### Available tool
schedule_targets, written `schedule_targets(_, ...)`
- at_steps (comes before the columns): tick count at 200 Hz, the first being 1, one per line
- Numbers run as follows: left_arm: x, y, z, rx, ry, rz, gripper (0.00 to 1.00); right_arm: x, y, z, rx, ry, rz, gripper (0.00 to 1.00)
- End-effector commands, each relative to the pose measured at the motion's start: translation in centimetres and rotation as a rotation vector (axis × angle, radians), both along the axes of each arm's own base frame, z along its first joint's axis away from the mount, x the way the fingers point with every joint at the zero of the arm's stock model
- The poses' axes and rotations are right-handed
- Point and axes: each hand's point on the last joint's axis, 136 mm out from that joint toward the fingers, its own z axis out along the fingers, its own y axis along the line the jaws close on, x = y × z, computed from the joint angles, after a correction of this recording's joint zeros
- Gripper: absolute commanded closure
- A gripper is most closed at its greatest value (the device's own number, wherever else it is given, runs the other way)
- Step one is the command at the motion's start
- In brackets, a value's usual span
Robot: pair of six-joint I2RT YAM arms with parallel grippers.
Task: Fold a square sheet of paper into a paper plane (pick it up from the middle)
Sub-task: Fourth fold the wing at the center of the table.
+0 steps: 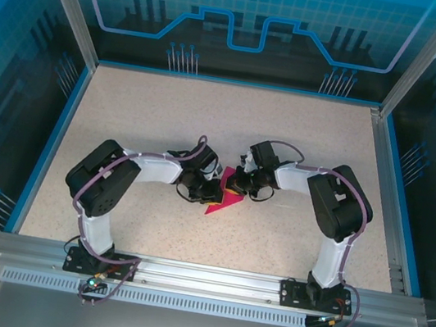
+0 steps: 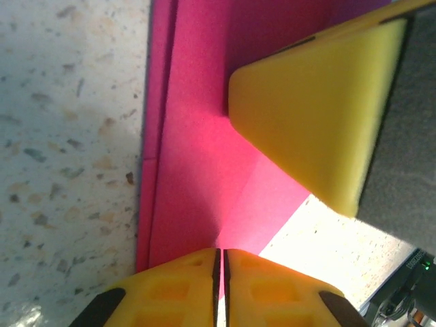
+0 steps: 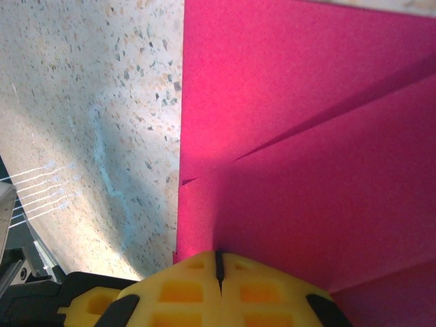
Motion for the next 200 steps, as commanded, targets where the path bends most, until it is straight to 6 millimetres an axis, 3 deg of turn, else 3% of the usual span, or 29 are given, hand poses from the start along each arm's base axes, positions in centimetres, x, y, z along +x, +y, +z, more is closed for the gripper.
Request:
schedule_targets(1, -1.6, 0.3, 0.9, -0.016, 0.023, -0.028, 0.85, -4.2, -5.3, -7.3, -0.292, 0.186, -0.049, 0.96)
schedule_targets(65, -3.0, 1.7, -0.9, 0.049, 0.073, -0.019, 0.86, -4.2, -5.3, -7.6, -0.299, 0.197, -0.048, 0.96)
schedule_targets(139, -3.0, 4.1, -2.9, 0.187, 0.086, 0.038, 0.90, -4.3, -5.6, -7.8, -0.314, 0.206, -0.046, 0.96)
schedule_targets(155, -2.9, 3.8, -2.7, 0.160, 0.096, 0.048, 0.91, -4.3, -5.6, -7.8, -0.315, 0.209, -0.045, 0.96)
schedule_targets(200, -3.0, 2.1, 0.2, 0.038, 0.068, 0.022, 0.86, -4.4, -5.7, -7.9, -0.319, 0.213, -0.044, 0.96)
